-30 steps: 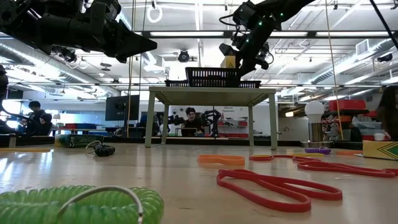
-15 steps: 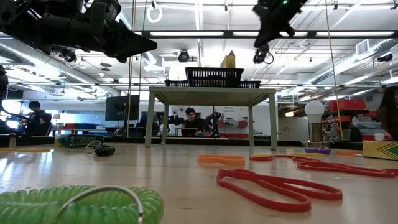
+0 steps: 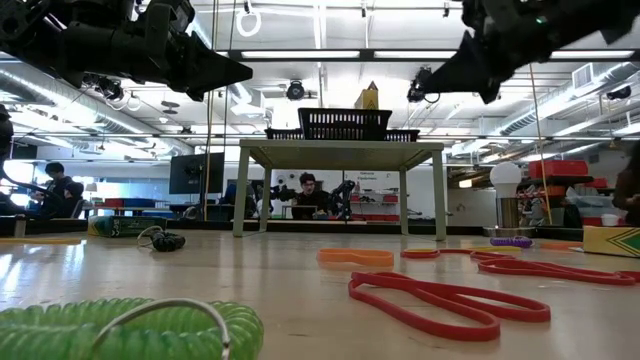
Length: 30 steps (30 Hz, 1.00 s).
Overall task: Pick & Place Office Desk Supplies
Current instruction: Put the yellow crayon box into the bottom black bin
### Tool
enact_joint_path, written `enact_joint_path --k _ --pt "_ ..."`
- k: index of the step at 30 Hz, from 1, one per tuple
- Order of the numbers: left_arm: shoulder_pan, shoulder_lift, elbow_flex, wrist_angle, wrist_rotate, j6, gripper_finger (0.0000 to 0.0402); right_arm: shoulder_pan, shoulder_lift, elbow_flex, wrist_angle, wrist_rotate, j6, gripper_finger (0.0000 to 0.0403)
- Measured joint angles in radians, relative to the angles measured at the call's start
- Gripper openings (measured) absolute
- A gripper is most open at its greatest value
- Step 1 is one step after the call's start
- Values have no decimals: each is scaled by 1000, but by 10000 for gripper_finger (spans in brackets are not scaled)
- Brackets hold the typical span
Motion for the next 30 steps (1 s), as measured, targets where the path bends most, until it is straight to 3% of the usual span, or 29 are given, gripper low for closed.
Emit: enact_joint_path --k 4,8,20,23,28,30 --pt "0 0 0 17 0 0 16 90 28 -75 154 50 -3 6" --pt "0 0 1 43 0 0 16 144 45 -90 188 97 -24 8" --pt "0 -2 20 87 37 -186 15 156 44 -90 217 104 -71 8" --pt "-27 -57 113 -258 6 -201 8 156 44 -90 211 102 -68 9" --pt "-145 -106 367 -1003 -251 -332 7 156 44 -90 208 100 -67 9" --pt "-188 -99 448 -1224 -295 -442 10 156 44 -90 208 100 -67 9"
